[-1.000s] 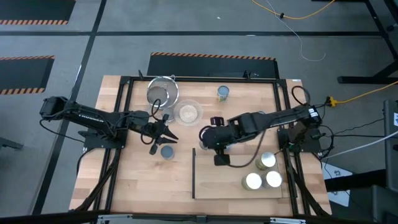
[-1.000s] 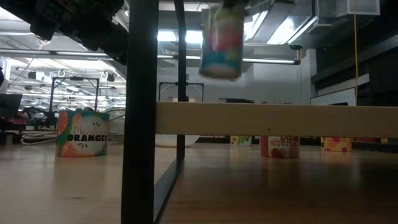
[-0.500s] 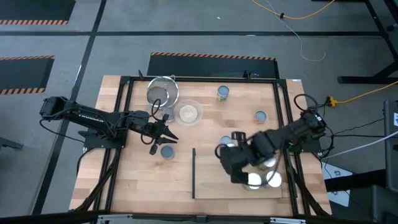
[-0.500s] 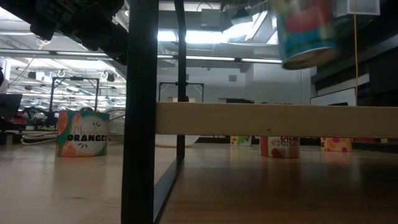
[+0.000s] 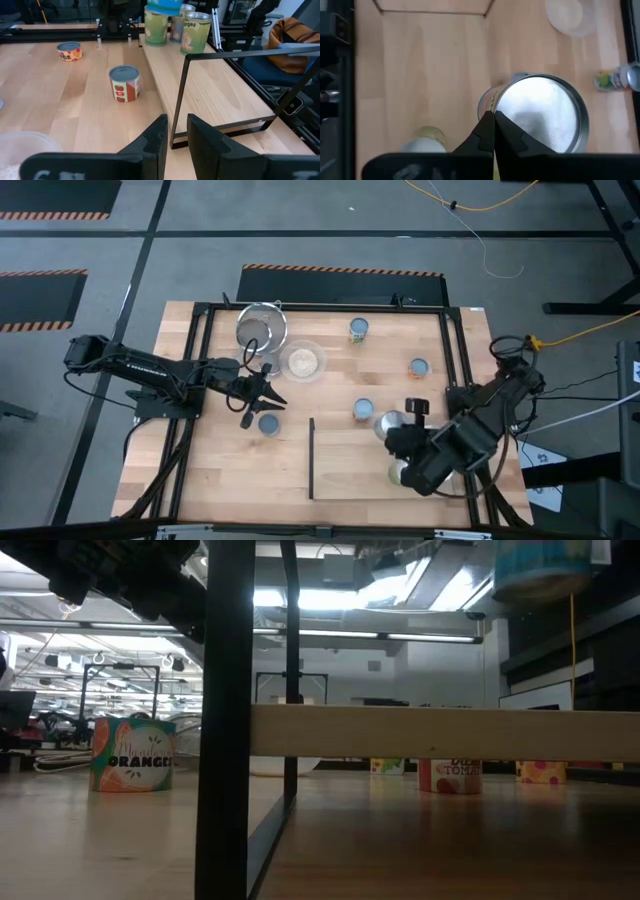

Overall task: Pick and place cans onto a shelf
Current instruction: Put the light blue on the shelf aligned with the other light green can

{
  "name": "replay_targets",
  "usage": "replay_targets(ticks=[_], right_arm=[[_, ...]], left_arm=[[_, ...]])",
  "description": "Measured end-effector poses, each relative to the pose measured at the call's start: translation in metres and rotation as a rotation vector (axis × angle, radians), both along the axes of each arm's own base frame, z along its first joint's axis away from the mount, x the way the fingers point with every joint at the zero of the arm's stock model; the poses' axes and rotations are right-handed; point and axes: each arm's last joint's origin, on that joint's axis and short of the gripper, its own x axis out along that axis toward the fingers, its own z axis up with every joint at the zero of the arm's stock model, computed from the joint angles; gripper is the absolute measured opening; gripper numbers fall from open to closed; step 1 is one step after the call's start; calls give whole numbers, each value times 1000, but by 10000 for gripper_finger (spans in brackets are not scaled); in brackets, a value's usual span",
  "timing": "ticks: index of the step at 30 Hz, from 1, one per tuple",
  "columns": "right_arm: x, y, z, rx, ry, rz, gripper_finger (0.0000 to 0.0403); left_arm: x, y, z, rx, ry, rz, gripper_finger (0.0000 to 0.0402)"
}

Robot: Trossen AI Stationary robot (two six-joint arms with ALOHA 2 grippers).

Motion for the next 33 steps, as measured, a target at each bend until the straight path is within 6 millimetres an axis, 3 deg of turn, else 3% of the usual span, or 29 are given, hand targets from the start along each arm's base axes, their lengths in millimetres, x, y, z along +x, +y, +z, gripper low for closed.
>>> replay_targets(ticks=[7,13,18,26,33], right_arm=[[-22,-15,-36,58,27,-80,0],[-34,-25,-59,218,-98,-13,0],[-44,-37,-75,253,-119,26,0],[-49,-41,-111,292,-77,68,0],[-49,-41,-119,305,-63,78,7]], left_arm=[[0,0,0,-1,-4,0,66],[0,0,1,-2,-9,0,66],[0,0,1,-3,-10,1,66],[0,0,2,-4,-17,1,66],[0,0,2,-4,-17,2,66]])
